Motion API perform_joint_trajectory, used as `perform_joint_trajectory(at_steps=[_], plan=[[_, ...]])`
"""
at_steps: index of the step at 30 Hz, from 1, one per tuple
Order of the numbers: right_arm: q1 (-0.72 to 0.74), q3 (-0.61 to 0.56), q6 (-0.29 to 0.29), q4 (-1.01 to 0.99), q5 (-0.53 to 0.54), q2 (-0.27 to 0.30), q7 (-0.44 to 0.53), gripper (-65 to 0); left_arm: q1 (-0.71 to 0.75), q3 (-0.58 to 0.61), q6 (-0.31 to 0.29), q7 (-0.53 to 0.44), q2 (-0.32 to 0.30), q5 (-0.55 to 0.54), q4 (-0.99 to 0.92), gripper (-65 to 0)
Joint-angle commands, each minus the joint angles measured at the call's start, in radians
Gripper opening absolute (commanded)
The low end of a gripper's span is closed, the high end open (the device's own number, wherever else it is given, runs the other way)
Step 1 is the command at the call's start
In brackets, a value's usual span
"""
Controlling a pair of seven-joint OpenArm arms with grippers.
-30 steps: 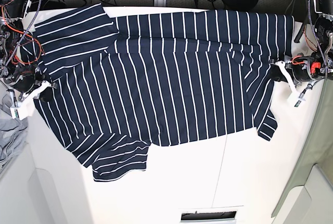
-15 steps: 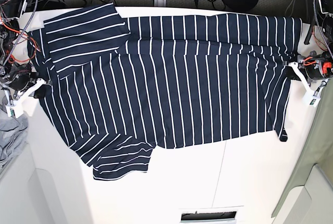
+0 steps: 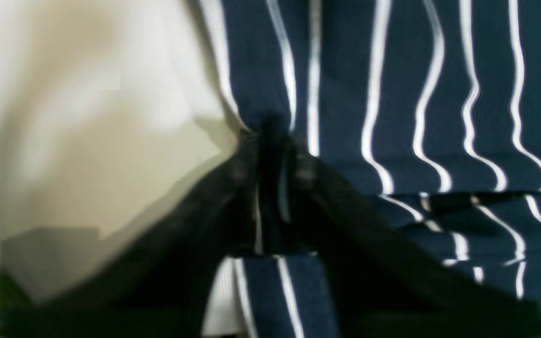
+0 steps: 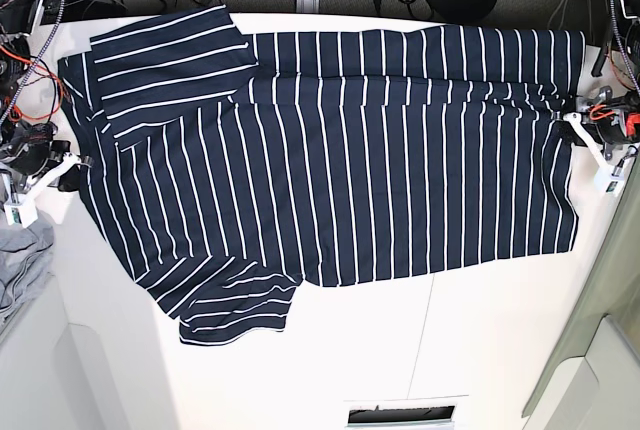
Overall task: Layout the t-shirt on the table in an organized manner, then fold the t-shirt properly
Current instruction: 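Grasp the shirt hem with both grippers and lift it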
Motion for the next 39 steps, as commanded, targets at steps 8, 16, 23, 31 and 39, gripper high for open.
perform_joint_trajectory(at_steps=[8,16,23,31,39], plan=[[0.05,0.005,-0.018,0.013,0.013,0.018,0.188,-31.5,-0.016,-0.008,0.027,-0.068,-0.063,-0.003,0.038,-45.2],[0.196,0.005,-0.082,-0.128,-0.073,0.014,0.241,-31.5,-0.044,-0.008,0.028,-0.202,-0.056,-0.011,0.04,-29.3],[0.346,0.005,-0.05,-0.449,-0.103,0.011,0.344,-31.5,-0.153,-0.006,0.028,-0.222,-0.048,-0.011,-0.064,-29.3],[0.347,0.005,-0.011,-0.599,-0.117,0.011,0.344,-31.6,-0.358,-0.006,0.027,-0.336,-0.031,-0.018,-0.394,-29.3],[0.32,0.005,0.031,-0.604,-0.09,-0.003,0.343,-31.6,-0.486,-0.006,0.024,-0.485,0.013,-0.006,-0.707,-30.0]])
